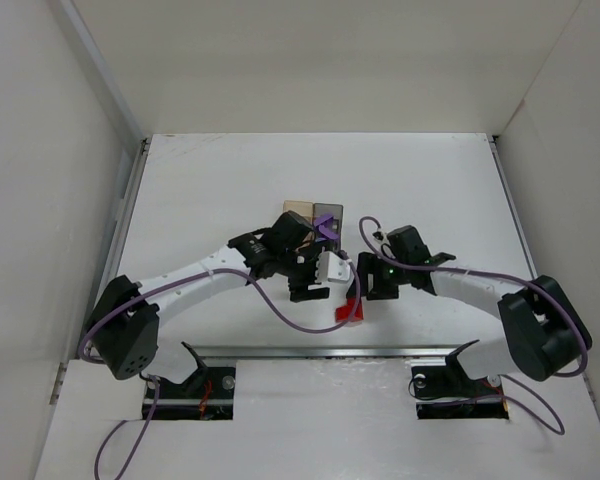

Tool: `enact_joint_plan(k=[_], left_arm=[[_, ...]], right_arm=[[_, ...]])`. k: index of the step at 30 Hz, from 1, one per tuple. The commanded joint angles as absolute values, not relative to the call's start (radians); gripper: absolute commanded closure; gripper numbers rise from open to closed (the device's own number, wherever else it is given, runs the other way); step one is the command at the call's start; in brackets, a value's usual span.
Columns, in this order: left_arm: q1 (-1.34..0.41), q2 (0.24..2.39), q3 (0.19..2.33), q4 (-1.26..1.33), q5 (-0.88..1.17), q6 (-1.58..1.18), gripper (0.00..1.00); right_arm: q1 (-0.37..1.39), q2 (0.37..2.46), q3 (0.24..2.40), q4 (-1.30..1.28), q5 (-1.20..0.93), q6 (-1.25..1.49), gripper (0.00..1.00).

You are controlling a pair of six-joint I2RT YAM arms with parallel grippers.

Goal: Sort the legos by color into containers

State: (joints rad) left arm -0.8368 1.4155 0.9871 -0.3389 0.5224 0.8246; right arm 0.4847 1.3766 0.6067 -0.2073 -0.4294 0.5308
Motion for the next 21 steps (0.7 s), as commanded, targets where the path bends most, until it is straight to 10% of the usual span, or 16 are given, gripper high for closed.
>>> enact_joint_plan(k=[1,13,21], left_arm=[[-0.842,1.368,0.976,-0.322,0.534,0.815,0.31],[-0.842,1.359,0.976,-0.322,0.525,0.815,0.31],[-0.853,1.359,0.985,-0.322,0.572,0.815,0.31]], right_arm=[[0.482,1.413,0.612,-0.163,-0.448,0.523,0.25],[0.482,1.47,0.621,-0.153,-0.476,0.523,0.52],[0.482,1.445,0.656,-0.153,-0.503,0.532,1.0]])
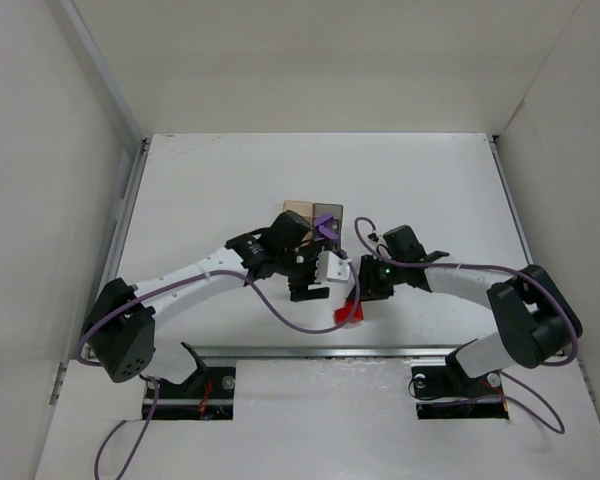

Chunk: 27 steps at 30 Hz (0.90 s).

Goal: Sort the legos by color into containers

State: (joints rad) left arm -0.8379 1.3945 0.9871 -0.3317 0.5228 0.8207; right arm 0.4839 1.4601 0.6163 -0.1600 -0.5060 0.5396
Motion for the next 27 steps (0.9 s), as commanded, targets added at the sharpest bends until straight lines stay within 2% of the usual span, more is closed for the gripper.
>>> enact_joint_plan(k=[1,5,7,11,16,20,22,27], left_arm=[[-0.853,1.37,0.997,-0.322,0.581,0.824,0.29],[-0.864,1.391,1.045,-0.374,0.663,0.879,0.19],[-0.873,1.417,1.065,-0.402,0.673,0.911,0.15],[-0.882,1.44,1.109,-0.437,0.683,1.0,0.05],[-0.882,1.491,1.157,-0.348,0.614,0.872,0.04],[-0.882,1.491,1.167,-0.339,0.569,0.859,0.11],[-0.882,1.491,1.155,-0.328,0.569,0.848,0.2],[-0.882,1.491,1.125,-0.221,0.473,0.753,0.3]], right_arm=[[0.482,1.424,0.673,-0.153,-0.512,0.532,1.0],[0.495,1.332,0.733,-0.176,-0.497,0.578,1.0],[0.515,1.299,0.779,-0.277,-0.41,0.578,1.0],[0.515,1.252,0.859,-0.316,-0.354,0.59,1.0],[0.515,1.282,0.963,-0.301,-0.333,0.601,1.0],[0.515,1.295,0.982,-0.282,-0.333,0.601,1.0],[0.515,1.295,0.982,-0.273,-0.351,0.611,1.0],[0.525,1.295,0.991,-0.244,-0.374,0.641,1.0]])
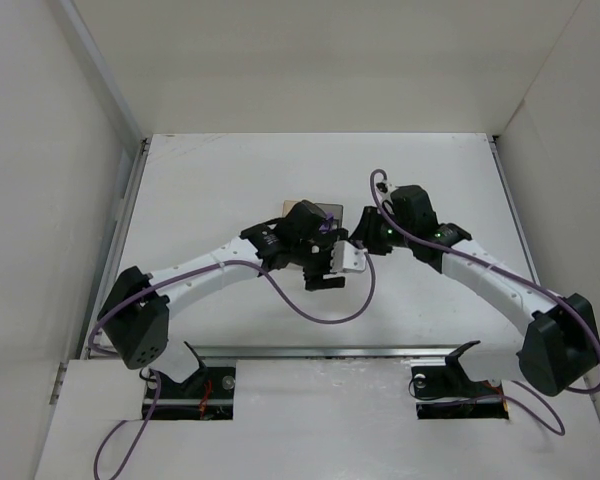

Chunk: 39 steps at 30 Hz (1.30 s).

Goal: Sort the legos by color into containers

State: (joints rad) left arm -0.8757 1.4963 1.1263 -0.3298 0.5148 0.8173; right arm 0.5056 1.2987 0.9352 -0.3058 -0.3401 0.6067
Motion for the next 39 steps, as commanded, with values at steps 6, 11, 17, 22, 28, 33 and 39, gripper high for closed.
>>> enact_joint_plan(k=[6,11,17,22,28,33,39], left_arm=[[-0.882,1.5,1.124,-0.16,0.391,0.698,0.79],[-0.882,1.477,1.106,-0.135,0.308,0.64,1.0],[-0.704,1.387,1.085,-0.135,0.27,0.372,1.0],[-0.508,1.351,1.083,-0.075,0.327,0.163,1.0],[-0.477,1.46,1.058,-0.02,0.307,0.074,1.0],[-0.43,1.56,1.058,0.012,0.307,0.063,0.99],[-0.407,1.624,1.08,0.023,0.446,0.106,0.77]], right_arm=[[0.534,1.295,0.991,-0.233,-0.383,0.663,1.0],[0.534,1.316,1.0,-0.224,-0.383,0.663,1.0],[0.451,1.37,1.009,-0.235,-0.318,0.608,1.0],[0.413,1.422,1.069,-0.235,-0.287,0.571,1.0],[0.432,1.577,1.271,-0.235,-0.318,0.522,1.0],[0.433,1.672,1.374,-0.235,-0.318,0.522,1.0],[0.462,1.782,1.442,-0.235,-0.363,0.522,1.0]])
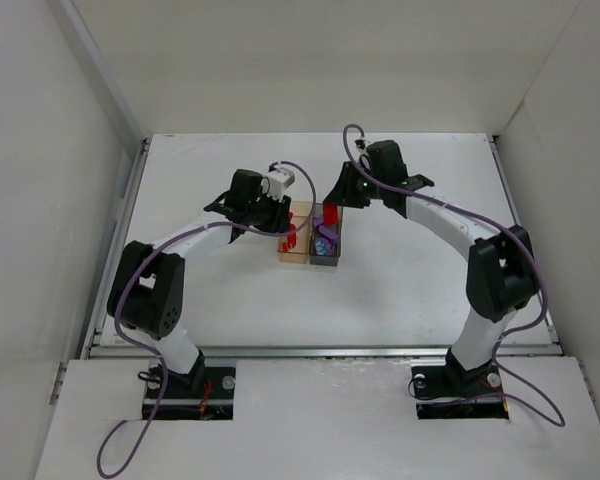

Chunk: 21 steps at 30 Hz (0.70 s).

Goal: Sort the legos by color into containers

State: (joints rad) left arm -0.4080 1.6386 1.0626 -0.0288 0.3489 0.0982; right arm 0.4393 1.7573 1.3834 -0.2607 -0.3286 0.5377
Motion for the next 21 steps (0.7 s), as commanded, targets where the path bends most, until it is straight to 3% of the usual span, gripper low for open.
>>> enact_joint_plan(k=[1,8,10,12,13,14,18,21], left_arm=[[-0.407,1.624,1.091,0.023,0.468,0.116,0.72],[-0.455,1.644,1.112,-0.027,0.525,0.158,0.69],[-0.456,1.644,1.112,-0.028,0.525,0.158,0.62],[-0.456,1.644,1.103,-0.037,0.515,0.158,0.48],[-0.456,1.644,1.103,-0.037,0.479,0.158,0.32],[-0.456,1.644,1.103,-0.047,0.457,0.146,0.25],[-0.456,1.631,1.103,-0.06,0.388,0.124,0.05],[-0.456,1.598,1.121,-0.1,0.379,0.115,0.02]], right_arm=[[0.462,1.805,1.451,-0.235,-0.364,0.522,1.0],[0.489,1.888,1.529,-0.225,-0.373,0.531,1.0],[0.489,1.902,1.543,-0.225,-0.373,0.531,1.0],[0.489,1.914,1.555,-0.225,-0.373,0.54,1.0],[0.489,1.925,1.568,-0.225,-0.373,0.54,1.0],[0.489,1.925,1.568,-0.225,-0.373,0.549,1.0],[0.489,1.934,1.577,-0.225,-0.362,0.549,1.0],[0.5,1.934,1.577,-0.225,-0.353,0.549,1.0]])
